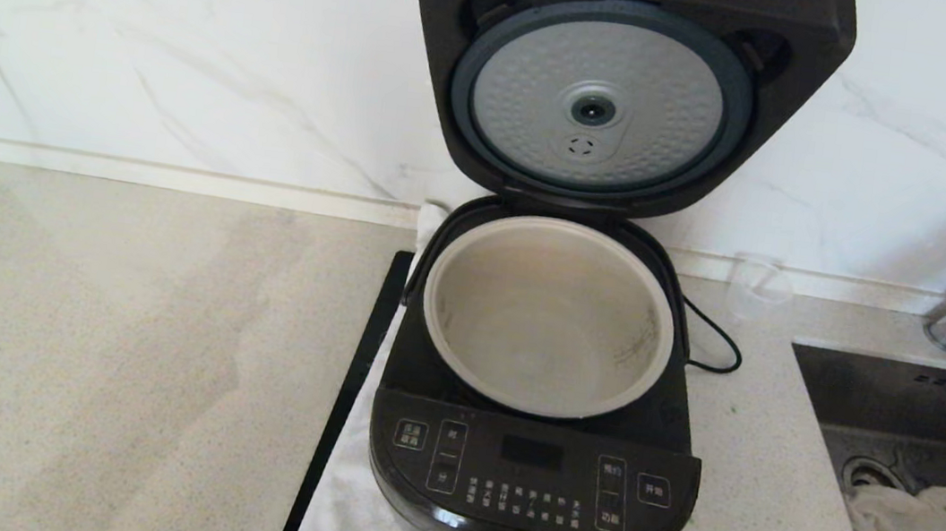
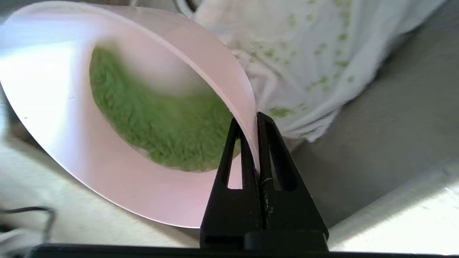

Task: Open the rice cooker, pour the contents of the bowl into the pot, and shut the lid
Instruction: Fill a bowl with water from the tap

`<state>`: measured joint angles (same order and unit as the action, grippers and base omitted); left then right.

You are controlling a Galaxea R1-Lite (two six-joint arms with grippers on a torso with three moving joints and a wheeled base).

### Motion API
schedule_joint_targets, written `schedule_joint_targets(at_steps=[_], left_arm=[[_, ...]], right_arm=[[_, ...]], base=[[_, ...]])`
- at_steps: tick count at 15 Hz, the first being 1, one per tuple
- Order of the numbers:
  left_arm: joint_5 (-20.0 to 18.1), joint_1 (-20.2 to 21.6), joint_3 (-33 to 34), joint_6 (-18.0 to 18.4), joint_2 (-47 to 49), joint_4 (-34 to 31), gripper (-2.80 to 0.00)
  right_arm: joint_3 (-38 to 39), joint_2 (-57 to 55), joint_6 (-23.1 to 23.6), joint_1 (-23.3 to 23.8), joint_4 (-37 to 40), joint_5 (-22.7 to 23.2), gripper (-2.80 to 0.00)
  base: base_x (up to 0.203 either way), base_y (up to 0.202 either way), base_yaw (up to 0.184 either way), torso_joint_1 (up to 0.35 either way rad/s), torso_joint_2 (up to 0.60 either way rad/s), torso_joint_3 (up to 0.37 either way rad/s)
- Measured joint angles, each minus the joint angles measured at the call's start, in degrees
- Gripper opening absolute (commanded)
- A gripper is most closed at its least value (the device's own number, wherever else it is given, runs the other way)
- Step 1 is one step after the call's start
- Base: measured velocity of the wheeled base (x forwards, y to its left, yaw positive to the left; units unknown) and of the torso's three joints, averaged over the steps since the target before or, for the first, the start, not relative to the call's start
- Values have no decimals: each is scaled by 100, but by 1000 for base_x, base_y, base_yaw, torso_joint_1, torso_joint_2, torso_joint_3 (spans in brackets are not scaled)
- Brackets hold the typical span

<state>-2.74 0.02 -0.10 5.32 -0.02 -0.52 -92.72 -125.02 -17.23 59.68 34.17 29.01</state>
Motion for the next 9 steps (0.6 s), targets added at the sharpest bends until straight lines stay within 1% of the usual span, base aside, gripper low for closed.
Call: schedule_joint_targets(at_steps=[3,6,9], left_arm=[[-1,0,0,2,0,0,-280],[-1,0,0,1,0,1,-280],[0,0,0,0,0,0,-280]], right_arm=[[-550,-372,-11,66,443,268,-280],[-949,-637,-223,76,515,296,-280],[-1081,-741,-254,69,576,297,-280]], base=[[0,0,0,0,0,0],[0,0,0,0,0,0],[0,0,0,0,0,0]])
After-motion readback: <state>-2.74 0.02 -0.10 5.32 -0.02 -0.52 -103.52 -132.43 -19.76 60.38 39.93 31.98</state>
